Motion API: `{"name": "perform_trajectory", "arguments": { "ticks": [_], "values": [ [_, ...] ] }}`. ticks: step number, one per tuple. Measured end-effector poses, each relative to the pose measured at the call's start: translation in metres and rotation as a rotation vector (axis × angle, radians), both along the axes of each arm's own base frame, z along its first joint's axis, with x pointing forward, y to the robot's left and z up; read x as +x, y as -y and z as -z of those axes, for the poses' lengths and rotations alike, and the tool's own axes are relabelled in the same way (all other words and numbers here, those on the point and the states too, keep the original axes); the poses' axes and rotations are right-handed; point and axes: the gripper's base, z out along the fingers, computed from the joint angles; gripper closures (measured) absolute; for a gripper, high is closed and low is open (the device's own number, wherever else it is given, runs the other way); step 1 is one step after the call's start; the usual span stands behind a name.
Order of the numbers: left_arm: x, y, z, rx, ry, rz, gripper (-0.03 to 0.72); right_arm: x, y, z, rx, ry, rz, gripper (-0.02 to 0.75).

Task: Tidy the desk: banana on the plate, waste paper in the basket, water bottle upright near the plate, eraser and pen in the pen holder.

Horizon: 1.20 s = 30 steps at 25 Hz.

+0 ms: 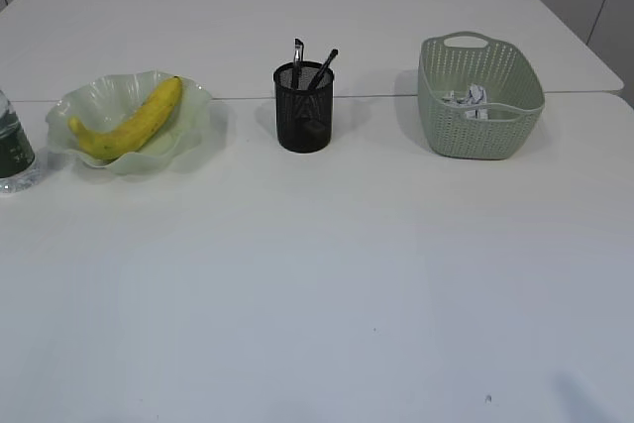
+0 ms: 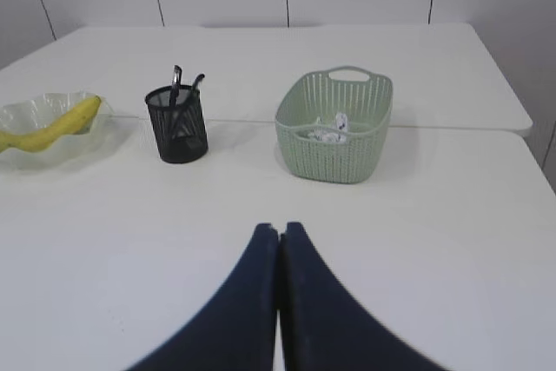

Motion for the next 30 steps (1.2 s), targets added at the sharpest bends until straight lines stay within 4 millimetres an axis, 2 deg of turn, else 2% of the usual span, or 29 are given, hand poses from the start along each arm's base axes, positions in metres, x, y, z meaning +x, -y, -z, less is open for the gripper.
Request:
{"name": "perform_trajectory", "arguments": {
  "ticks": [4, 9, 16, 30],
  "values": [
    [0.0, 0.0, 0.0, 0.0, 0.0, 0.0, 0.713, -0.003, 0.002, 0.005, -0.009, -0.082, 0.011, 0.748],
    [0.0, 0.0, 0.0, -0.001, 0.0, 0.001, 0.713, -0.014, -0.002, 0.005, -0.066, -0.173, -0.078, 0.748],
    [0.0, 0.0, 0.0, -0.001, 0.0, 0.001, 0.713, -0.022, -0.003, 0.017, -0.126, -0.318, -0.123, 0.748],
    [0.0, 0.0, 0.0, -0.001, 0.0, 0.001, 0.713, -0.023, -0.003, 0.02, -0.155, -0.345, -0.133, 0.748]
  ]
}}
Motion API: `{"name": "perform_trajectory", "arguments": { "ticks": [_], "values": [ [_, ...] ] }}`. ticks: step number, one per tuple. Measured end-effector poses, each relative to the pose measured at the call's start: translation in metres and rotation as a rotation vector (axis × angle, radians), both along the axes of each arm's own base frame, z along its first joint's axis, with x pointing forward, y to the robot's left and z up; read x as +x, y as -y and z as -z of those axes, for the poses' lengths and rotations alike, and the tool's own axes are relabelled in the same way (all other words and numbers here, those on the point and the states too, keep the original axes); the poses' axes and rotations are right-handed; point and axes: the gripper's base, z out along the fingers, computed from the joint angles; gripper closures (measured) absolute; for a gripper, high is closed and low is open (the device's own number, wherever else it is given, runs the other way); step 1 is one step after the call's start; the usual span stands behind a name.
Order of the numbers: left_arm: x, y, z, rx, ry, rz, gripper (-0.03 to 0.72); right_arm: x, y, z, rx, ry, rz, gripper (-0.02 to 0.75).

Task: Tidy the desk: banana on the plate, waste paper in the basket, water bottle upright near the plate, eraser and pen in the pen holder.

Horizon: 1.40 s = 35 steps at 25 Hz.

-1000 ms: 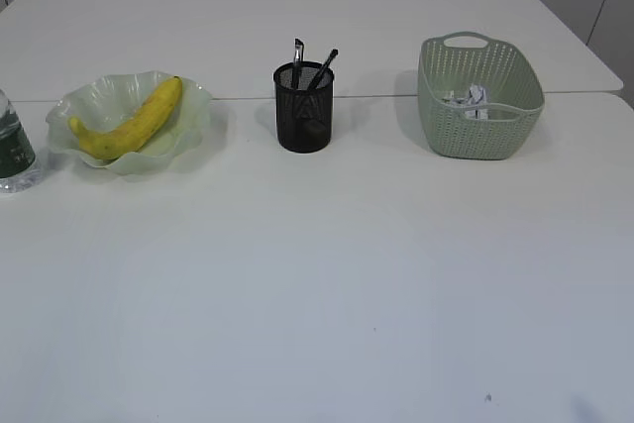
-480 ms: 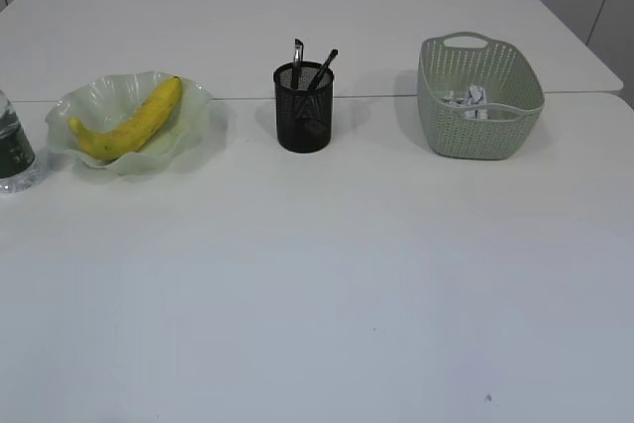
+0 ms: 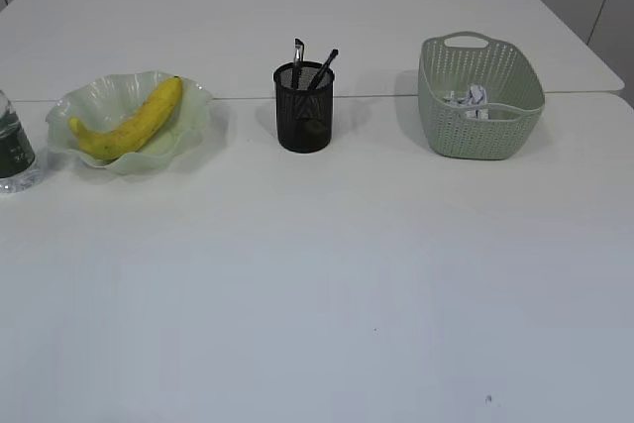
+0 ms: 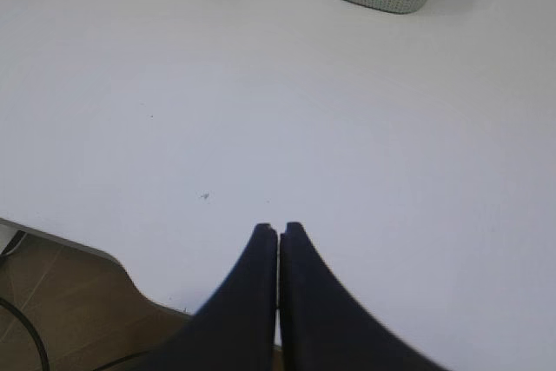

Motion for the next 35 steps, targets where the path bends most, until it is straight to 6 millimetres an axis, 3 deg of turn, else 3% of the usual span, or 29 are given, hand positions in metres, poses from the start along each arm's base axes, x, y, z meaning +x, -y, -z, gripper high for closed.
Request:
{"name": "perform_trajectory", "arguments": {
  "ticks": [10, 21, 35],
  "values": [
    [0.0, 0.0, 0.0, 0.0, 0.0, 0.0, 0.713, 0.0001, -0.0001, -0.0001, 0.001, 0.002, 0.002, 0.748],
    [0.0, 0.0, 0.0, 0.0, 0.0, 0.0, 0.713, -0.0015, -0.003, -0.0001, 0.0, 0.002, 0.226, 0.748],
    [0.0003, 0.0003, 0.0, 0.0, 0.0, -0.032, 0.713, -0.0015, -0.0034, -0.0004, 0.0, 0.006, 0.262, 0.748]
  ]
}}
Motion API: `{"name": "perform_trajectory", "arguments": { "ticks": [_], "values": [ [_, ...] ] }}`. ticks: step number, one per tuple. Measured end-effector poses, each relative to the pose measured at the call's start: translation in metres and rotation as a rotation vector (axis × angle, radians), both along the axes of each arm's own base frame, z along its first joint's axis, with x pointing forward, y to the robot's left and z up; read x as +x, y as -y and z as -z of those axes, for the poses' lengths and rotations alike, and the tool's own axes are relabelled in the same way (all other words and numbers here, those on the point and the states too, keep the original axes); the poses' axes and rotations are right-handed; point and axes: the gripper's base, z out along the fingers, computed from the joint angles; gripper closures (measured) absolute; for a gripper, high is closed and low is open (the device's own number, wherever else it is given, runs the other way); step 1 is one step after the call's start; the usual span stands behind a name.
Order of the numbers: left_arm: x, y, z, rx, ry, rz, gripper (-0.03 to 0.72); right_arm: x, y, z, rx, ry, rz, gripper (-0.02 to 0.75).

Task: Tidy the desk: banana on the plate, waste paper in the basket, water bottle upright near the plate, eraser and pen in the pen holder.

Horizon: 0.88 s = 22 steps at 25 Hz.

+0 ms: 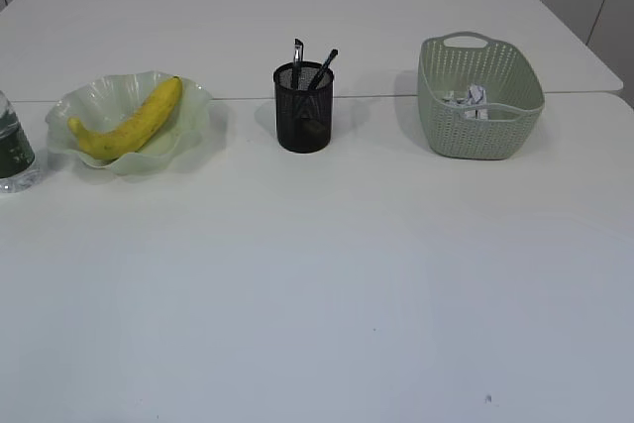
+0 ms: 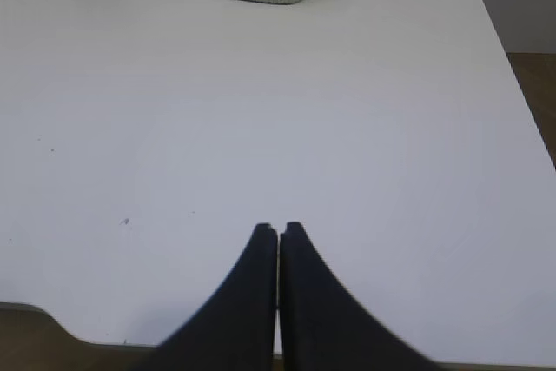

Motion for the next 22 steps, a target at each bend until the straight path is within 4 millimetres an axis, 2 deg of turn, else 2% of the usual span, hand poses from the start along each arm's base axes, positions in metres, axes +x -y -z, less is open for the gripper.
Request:
{"name": "perform_trajectory", "arguments": {
  "ticks": [22],
  "values": [
    [0.0003, 0.0002, 0.0, 0.0, 0.0, -0.029, 0.713, 0.0001, 0.0, -0.0001, -0.004, 0.002, -0.003, 0.748]
  ]
}}
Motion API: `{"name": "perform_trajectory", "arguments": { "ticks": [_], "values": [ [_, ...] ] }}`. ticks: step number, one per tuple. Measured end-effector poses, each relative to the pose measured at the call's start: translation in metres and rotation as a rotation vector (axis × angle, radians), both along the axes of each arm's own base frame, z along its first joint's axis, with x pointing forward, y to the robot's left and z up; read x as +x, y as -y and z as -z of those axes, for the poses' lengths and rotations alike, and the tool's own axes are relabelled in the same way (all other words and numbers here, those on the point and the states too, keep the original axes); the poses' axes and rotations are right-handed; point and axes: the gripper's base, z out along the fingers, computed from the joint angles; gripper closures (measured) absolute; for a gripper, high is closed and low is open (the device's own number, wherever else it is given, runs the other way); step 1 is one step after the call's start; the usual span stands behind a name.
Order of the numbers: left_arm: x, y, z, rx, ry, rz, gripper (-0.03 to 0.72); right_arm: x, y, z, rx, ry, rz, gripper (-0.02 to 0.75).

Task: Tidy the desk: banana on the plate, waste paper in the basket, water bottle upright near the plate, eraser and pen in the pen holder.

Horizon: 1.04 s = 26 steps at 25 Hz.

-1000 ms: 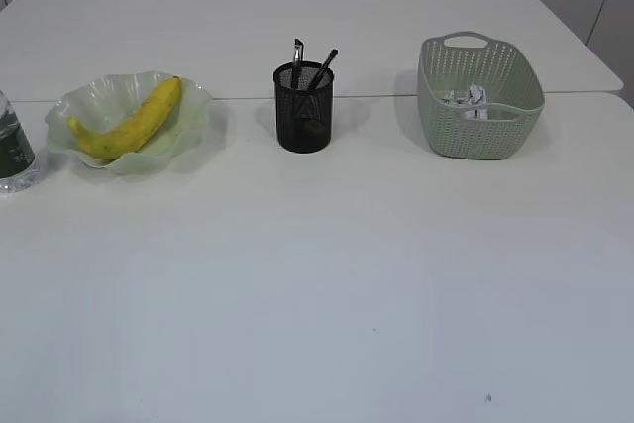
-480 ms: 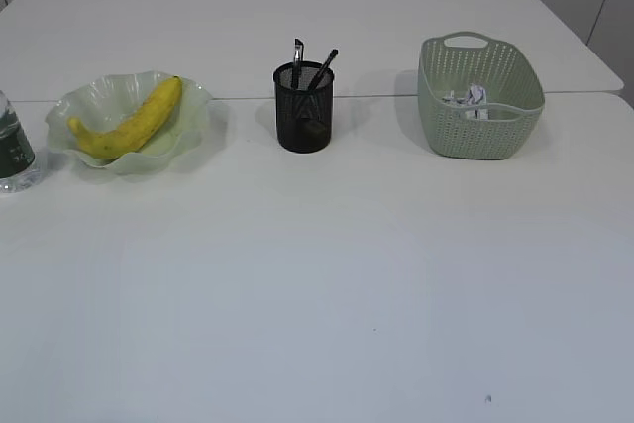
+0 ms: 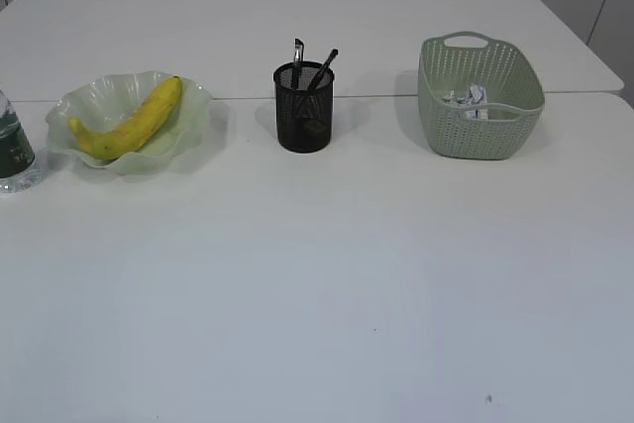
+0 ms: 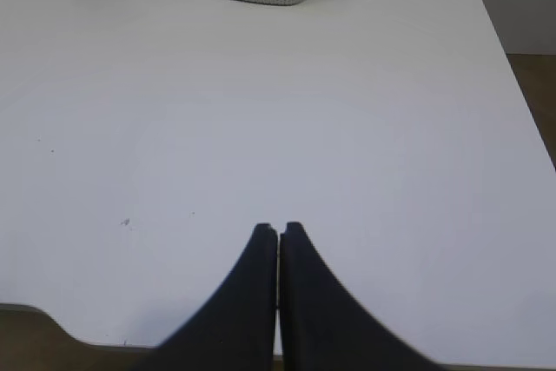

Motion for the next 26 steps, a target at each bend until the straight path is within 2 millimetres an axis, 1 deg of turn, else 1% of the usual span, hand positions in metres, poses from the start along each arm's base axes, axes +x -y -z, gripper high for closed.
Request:
{"name": "perform_trajectory", "arguments": {
  "ticks": [26],
  "values": [
    [0.0, 0.0, 0.0, 0.0, 0.0, 0.0, 0.713, 0.0, 0.0, 0.0, 0.0, 0.0, 0.0, 0.748]
  ]
}}
